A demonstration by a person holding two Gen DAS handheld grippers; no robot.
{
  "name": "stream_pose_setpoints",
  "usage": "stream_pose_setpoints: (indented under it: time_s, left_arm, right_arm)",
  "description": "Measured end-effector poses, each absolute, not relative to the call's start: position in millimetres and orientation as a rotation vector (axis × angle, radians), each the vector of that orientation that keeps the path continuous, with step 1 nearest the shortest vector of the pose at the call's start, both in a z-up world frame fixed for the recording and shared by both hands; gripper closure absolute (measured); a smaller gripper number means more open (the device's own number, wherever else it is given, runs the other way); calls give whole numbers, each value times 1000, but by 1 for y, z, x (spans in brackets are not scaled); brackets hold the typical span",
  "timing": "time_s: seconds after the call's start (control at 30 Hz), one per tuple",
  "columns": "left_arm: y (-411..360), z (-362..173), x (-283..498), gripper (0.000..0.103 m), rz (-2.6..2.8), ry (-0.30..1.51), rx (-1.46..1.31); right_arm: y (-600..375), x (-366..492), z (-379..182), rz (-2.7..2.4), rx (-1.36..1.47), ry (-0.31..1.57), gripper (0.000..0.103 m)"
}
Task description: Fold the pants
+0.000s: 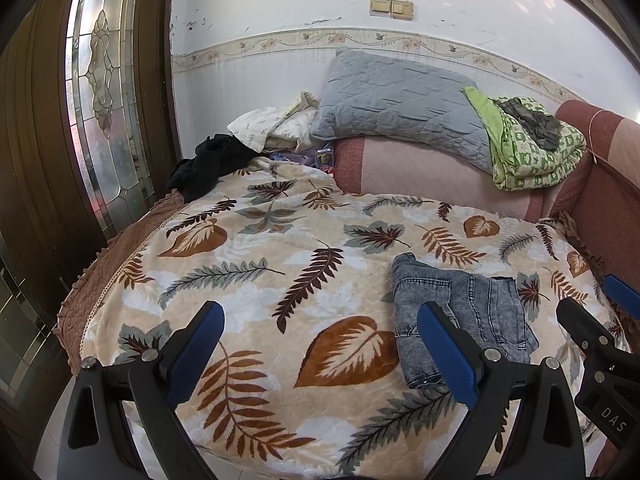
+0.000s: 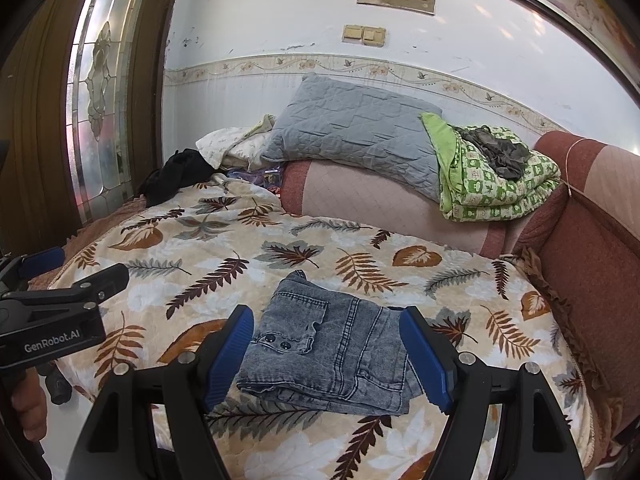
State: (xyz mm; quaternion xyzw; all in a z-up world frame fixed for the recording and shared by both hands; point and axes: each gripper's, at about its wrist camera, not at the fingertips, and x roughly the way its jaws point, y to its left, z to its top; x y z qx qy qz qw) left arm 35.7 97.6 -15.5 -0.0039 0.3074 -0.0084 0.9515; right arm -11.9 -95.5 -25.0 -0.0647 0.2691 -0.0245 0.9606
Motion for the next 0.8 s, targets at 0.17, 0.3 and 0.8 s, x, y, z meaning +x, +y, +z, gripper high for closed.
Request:
stream_pose_setpoints:
  time_s: [0.17, 0.3, 0.8]
  left_arm:
    - [102, -18, 38, 6, -10, 630, -10]
    - [105, -20, 39, 6, -4, 631, -15]
    - [115, -22, 42, 6, 8, 630, -26]
  right_arm:
    - [-92, -10, -27, -48, -141, 552, 25]
    - [-89, -8, -28, -49, -148, 560, 25]
    - [-77, -1, -29, -41, -177, 570, 25]
